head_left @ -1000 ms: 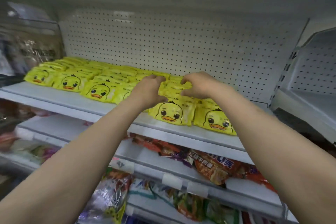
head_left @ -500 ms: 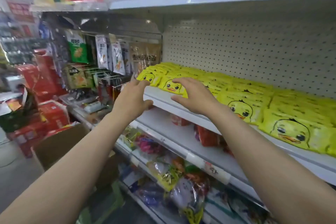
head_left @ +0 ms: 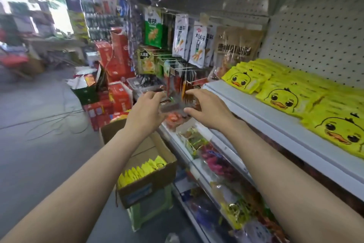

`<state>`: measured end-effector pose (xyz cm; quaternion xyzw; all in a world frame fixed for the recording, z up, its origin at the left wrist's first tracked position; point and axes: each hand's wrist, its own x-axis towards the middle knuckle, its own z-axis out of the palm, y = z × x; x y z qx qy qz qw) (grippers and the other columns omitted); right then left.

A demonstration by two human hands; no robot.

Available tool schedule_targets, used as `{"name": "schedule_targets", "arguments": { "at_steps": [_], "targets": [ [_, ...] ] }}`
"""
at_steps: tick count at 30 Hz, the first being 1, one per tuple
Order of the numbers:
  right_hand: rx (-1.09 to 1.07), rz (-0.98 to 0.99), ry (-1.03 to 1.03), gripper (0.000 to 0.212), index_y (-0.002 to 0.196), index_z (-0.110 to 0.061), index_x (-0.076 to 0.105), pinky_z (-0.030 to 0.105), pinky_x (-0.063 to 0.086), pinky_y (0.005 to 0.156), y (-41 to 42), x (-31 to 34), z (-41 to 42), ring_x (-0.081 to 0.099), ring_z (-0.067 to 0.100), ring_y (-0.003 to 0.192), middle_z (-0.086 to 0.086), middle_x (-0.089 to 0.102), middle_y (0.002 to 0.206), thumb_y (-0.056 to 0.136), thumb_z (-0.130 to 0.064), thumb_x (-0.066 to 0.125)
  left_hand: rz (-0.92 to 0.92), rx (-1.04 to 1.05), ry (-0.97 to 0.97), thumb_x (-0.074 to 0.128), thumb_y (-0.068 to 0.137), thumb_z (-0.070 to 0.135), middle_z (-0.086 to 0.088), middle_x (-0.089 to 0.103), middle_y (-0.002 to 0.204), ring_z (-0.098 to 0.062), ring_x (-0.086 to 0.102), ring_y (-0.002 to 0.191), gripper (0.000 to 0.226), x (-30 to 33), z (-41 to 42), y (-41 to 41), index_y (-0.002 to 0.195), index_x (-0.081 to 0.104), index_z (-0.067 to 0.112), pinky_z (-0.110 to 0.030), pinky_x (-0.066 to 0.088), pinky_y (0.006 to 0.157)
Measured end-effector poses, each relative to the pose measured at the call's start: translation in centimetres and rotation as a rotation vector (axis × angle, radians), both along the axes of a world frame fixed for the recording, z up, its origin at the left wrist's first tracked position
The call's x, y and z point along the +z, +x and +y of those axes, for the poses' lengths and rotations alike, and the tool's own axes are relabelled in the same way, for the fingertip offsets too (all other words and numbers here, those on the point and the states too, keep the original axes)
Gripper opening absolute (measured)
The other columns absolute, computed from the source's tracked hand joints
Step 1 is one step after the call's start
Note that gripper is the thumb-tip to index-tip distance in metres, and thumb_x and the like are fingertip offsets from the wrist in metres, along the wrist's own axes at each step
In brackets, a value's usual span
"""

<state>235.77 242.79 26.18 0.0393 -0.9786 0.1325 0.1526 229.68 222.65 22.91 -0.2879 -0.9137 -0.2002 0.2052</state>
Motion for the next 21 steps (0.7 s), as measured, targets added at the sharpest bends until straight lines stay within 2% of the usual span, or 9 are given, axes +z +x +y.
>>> {"name": "schedule_targets", "arguments": {
  "at_steps": [4,8,10,12,16,21],
  "targets": [
    [0.053,-0.066,-0.011,0.060,0.144,-0.027,0.041,0.040,0.044,0.103,-8.9,-2.8,-1.0,0.042,0.020,0.133,-0.002,0.047,0.145,0.092,-0.050,0.058,-0.060,0.067,-0.034,0.073,0.080,0.031,-0.010,0.056,0.121,-0.031,0.053,0.110,0.059,-2.8,-1.4,-7.0,0.132,0.050,0.018,-0.041,0.047,0.090],
    [0.118,-0.170,-0.052,0.055,0.141,-0.027,0.045,0.039,0.047,0.096,-18.3,-6.7,-1.6,0.048,0.020,0.127,-0.002,0.051,0.139,0.091,-0.046,0.060,-0.157,0.162,-0.045,0.067,0.084,0.027,-0.008,0.055,0.127,-0.030,0.052,0.114,0.053,-5.5,-1.6,-14.4,0.133,0.050,0.019,-0.040,0.046,0.092],
    [0.149,-0.246,-0.082,0.055,0.140,-0.025,0.047,0.037,0.043,0.099,-22.5,-9.4,-2.0,0.046,0.023,0.129,0.001,0.051,0.140,0.091,-0.044,0.062,-0.220,0.180,-0.060,0.068,0.083,0.028,-0.012,0.055,0.125,-0.034,0.053,0.113,0.051,-7.3,-1.5,-17.7,0.130,0.051,0.016,-0.042,0.047,0.089],
    [0.172,-0.337,-0.098,0.055,0.139,-0.021,0.049,0.035,0.039,0.098,-26.1,-12.5,-2.4,0.045,0.025,0.129,0.005,0.053,0.137,0.090,-0.042,0.065,-0.321,0.207,-0.063,0.070,0.081,0.031,-0.014,0.055,0.123,-0.036,0.052,0.112,0.054,-9.7,-1.6,-20.5,0.129,0.051,0.015,-0.045,0.048,0.088],
    [0.190,-0.531,-0.094,0.058,0.138,-0.018,0.049,0.035,0.041,0.101,-31.2,-18.8,-3.0,0.049,0.029,0.126,0.011,0.055,0.134,0.088,-0.041,0.067,-0.503,0.276,-0.105,0.073,0.078,0.037,-0.012,0.053,0.125,-0.034,0.050,0.116,0.063,-15.9,-2.5,-25.2,0.133,0.047,0.019,-0.045,0.045,0.096],
    [0.185,-0.775,-0.076,0.058,0.140,-0.020,0.047,0.036,0.043,0.098,-33.8,-27.4,-3.4,0.050,0.030,0.125,0.011,0.053,0.135,0.090,-0.043,0.065,-0.779,0.313,-0.165,0.074,0.079,0.039,-0.011,0.051,0.132,-0.032,0.048,0.121,0.064,-25.2,-4.0,-26.6,0.134,0.047,0.020,-0.042,0.043,0.101]
  ]
}}
